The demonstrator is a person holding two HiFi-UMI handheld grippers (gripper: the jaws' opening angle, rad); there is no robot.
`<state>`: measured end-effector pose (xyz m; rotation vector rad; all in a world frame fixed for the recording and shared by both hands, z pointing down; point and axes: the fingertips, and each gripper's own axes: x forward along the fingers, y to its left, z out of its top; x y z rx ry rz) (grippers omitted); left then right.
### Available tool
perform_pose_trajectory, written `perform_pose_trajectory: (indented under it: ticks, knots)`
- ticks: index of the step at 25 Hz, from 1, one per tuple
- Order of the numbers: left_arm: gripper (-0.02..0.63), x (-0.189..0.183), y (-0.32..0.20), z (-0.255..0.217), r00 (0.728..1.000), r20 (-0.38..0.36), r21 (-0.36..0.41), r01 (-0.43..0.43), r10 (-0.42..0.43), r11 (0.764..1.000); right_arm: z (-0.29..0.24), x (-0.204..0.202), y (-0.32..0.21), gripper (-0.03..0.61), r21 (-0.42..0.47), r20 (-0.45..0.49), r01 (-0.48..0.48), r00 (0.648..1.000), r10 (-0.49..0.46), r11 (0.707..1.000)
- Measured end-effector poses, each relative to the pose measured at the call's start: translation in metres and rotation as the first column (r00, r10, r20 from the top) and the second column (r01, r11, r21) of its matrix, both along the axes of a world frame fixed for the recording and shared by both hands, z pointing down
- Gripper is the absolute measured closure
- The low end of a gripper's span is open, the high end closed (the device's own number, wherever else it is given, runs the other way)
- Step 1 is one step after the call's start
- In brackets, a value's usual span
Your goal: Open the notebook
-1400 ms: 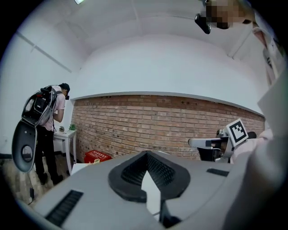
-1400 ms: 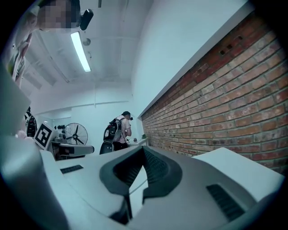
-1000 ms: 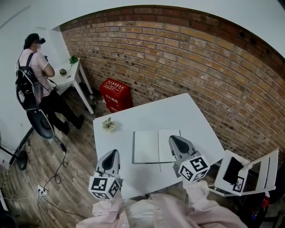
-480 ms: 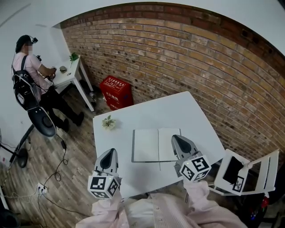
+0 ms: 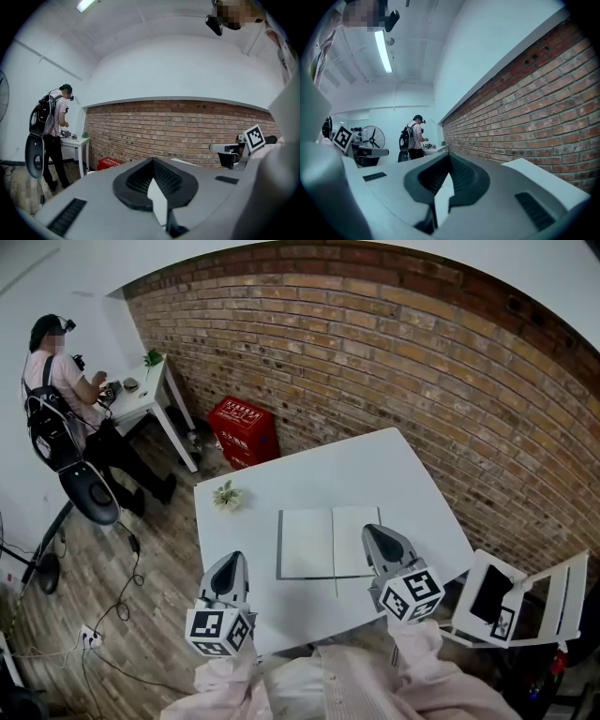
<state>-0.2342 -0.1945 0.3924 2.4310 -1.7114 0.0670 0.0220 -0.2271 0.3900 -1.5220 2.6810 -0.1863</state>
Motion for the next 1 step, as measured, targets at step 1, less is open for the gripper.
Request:
perform_pose_trajectory:
  ticks: [1]
  knots:
    - [0.62, 0.0004, -0.0001, 0.0001, 1.0, 0.001, -0.001, 0.0, 0.0, 1.0, 0.0007, 0.0005, 0.0003, 0.575, -0.001, -0.003, -0.001, 1.0, 0.001, 1.0]
